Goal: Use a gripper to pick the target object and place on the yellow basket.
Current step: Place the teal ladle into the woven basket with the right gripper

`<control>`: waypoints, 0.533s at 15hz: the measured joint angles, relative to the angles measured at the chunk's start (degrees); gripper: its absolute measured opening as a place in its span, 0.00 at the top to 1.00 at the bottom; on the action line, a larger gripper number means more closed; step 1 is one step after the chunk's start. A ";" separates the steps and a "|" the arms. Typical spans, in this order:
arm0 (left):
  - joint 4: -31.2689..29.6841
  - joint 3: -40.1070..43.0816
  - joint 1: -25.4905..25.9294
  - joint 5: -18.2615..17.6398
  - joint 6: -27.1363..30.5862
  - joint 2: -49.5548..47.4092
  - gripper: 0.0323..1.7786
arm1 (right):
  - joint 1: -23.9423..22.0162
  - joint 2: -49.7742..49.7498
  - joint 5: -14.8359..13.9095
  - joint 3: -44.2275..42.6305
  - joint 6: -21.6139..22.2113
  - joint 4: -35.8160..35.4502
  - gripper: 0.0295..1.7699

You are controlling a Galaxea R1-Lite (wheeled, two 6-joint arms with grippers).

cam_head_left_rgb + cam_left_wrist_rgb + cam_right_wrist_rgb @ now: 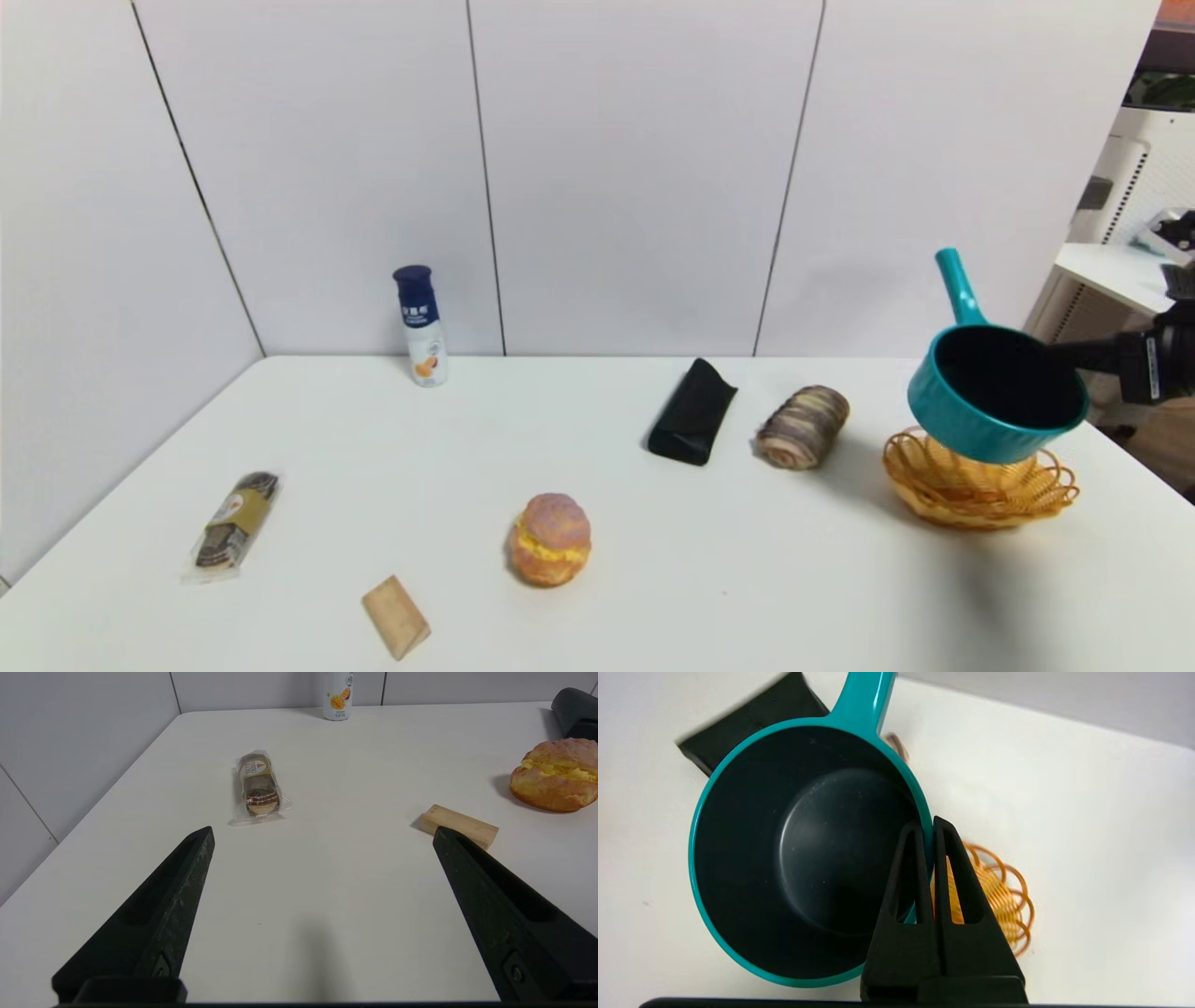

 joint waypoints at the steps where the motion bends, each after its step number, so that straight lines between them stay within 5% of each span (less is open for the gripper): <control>1: 0.00 0.00 0.01 0.00 -0.01 0.00 0.05 | -0.85 0.83 0.00 1.07 -1.33 -0.89 0.98; 8: 0.00 0.00 0.01 0.02 -0.04 0.00 0.05 | -3.04 12.15 0.33 1.65 -1.55 -14.68 0.98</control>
